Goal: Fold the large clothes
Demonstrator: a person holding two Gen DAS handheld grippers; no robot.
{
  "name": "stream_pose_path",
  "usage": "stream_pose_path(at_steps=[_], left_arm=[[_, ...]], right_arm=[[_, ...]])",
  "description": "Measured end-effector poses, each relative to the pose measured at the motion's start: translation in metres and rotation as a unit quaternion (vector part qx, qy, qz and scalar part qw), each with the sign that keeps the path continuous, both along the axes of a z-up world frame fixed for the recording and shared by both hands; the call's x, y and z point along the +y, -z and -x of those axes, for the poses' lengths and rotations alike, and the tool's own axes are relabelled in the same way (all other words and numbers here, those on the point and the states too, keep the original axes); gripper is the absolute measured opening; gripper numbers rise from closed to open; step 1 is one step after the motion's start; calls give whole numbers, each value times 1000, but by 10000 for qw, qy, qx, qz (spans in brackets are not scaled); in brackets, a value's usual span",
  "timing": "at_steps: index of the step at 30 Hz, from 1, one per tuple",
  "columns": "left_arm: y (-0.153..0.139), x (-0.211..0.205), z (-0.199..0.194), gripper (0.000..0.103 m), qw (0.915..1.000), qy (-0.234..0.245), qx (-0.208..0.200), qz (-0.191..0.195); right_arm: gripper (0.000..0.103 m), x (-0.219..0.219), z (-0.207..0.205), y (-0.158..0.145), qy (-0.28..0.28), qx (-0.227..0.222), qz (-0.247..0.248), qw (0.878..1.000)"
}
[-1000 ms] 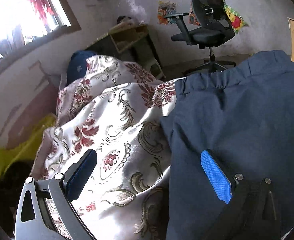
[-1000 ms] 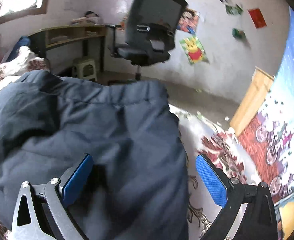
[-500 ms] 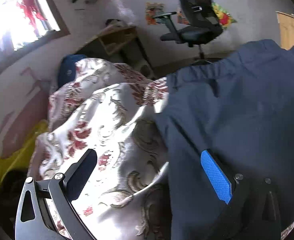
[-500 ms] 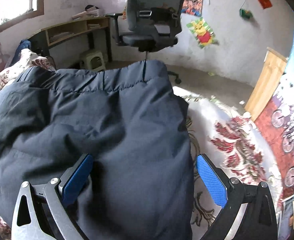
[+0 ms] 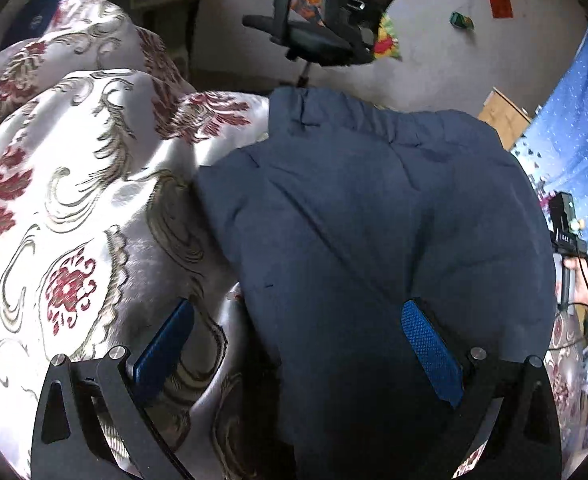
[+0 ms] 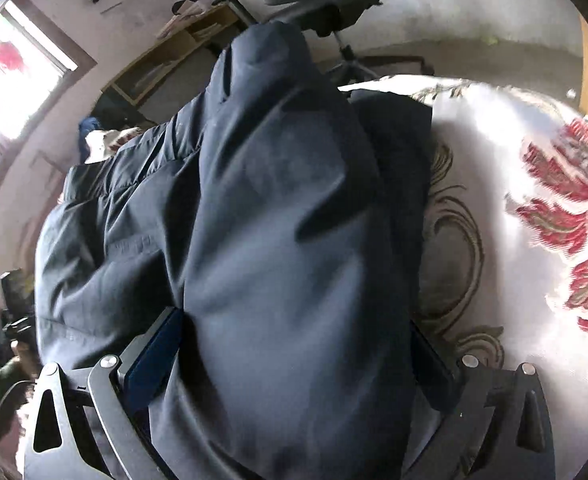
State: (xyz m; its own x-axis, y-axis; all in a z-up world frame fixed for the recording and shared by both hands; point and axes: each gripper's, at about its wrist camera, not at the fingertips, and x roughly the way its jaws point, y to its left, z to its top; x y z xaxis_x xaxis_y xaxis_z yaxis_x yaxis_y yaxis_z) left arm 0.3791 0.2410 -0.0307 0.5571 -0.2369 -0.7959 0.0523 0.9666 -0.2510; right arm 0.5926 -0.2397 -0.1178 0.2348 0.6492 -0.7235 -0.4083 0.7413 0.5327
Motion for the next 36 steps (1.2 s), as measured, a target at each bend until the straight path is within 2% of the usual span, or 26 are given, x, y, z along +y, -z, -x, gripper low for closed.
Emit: stream_pose_path(at_steps=[6,10,15,20,24,29,31,32,33,36], left_arm=[[4,-4,-10,102,9998,59,179,-19],[3,-5,-18,102,9997,133,119,137],[2,-13,-41,102,9999,124,97,46],[17,-3,-64,102,9979,-108,505,394],[21,-3,-65,102,9973,60,602,426],[21,-2,-67,101,9943,110,703,793],[19,-4,-67,90,9936,69,671,911],[18,-4,-66,87,9934,-7,639,954],[16,-8,-63,78,9934,-96,613,963],[4,-18,-59,56,9955,-266,499,760]], right_arm=[[103,-2,-3,2,-88,73,-177,9998],[103,-4,-2,2,-61,75,-201,9998],[103,-2,-4,4,-42,73,-195,9998],[103,-3,-3,4,-17,52,-199,9998],[103,-2,-1,4,25,131,-156,9998],[103,1,1,1,123,369,-78,9992],[103,2,2,0,141,430,-66,9990],[99,4,4,-1,137,453,-56,9989],[96,4,5,-2,133,453,-53,9989],[78,2,12,-8,206,463,-104,9987]])
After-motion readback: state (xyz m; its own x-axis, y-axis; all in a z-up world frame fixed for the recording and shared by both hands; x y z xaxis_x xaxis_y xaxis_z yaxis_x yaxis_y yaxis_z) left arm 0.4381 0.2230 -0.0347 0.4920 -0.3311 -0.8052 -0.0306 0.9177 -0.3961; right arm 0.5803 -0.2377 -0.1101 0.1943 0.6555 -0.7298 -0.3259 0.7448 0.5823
